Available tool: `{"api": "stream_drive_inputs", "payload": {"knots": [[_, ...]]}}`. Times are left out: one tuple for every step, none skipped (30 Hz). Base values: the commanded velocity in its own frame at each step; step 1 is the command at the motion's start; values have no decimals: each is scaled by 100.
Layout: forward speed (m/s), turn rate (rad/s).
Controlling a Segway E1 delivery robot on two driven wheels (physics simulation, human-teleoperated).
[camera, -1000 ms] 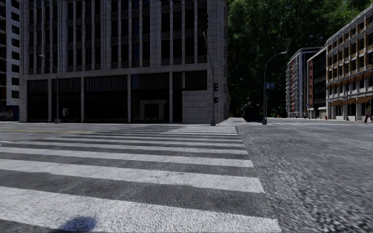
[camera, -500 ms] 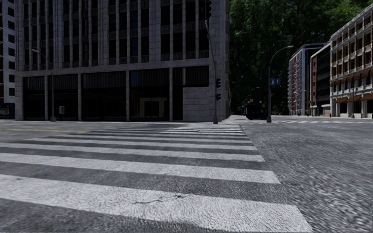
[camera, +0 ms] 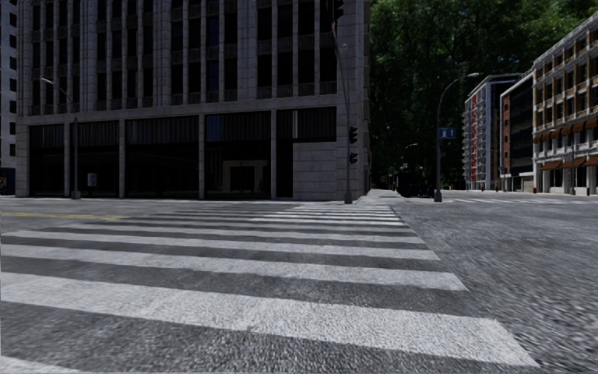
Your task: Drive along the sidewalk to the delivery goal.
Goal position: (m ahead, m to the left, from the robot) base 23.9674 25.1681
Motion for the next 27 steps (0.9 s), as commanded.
{"api": "stream_drive_inputs", "payload": {"knots": [[155, 0], [155, 0], [155, 0], [200, 0], [200, 0], [200, 0], [200, 0], [200, 0], [200, 0], [200, 0], [200, 0], [200, 0], [200, 0], [200, 0], [200, 0], [200, 0], [200, 0], [200, 0], [200, 0], [200, 0], [200, 0], [200, 0], [200, 0], [200, 0], [200, 0], [200, 0], [200, 0]]}}
